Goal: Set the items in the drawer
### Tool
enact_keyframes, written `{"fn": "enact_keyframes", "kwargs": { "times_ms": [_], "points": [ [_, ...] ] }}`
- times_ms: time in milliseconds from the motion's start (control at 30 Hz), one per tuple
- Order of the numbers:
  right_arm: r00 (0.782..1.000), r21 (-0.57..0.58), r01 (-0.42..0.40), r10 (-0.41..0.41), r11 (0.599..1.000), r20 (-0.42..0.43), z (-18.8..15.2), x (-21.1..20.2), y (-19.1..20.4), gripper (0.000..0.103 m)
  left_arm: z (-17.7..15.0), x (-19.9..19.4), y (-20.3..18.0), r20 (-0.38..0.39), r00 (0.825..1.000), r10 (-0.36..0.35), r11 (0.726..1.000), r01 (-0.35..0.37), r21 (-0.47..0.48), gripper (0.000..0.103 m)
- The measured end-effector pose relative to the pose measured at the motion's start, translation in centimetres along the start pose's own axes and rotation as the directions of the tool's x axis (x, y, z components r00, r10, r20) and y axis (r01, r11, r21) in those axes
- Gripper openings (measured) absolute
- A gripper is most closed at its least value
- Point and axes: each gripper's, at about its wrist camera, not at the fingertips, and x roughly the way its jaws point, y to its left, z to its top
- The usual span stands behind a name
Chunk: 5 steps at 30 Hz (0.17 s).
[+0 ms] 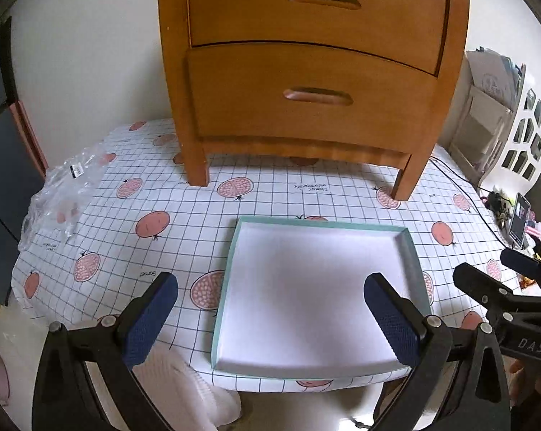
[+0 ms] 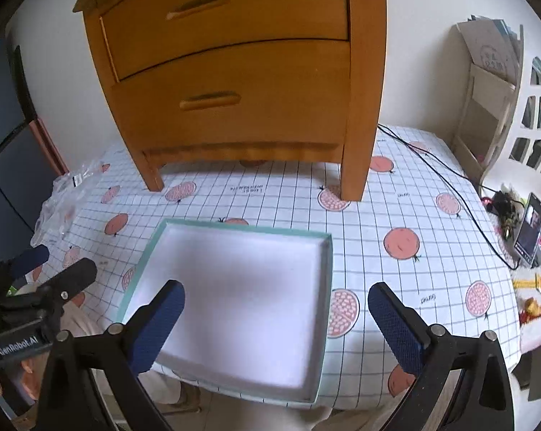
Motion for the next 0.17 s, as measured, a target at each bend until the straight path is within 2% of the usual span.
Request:
{"fn": "enact_keyframes", "kwargs": {
  "times_ms": [167],
  "points": [
    [1.000,0.000,0.000,0.000,1.000,-0.002,-0.53,-0.21,-0.03,0.103,-0.10,-0.17,0.25,0.005,1.000,0.005,1.000,-0.005,-0.015,0.103]
  ]
}}
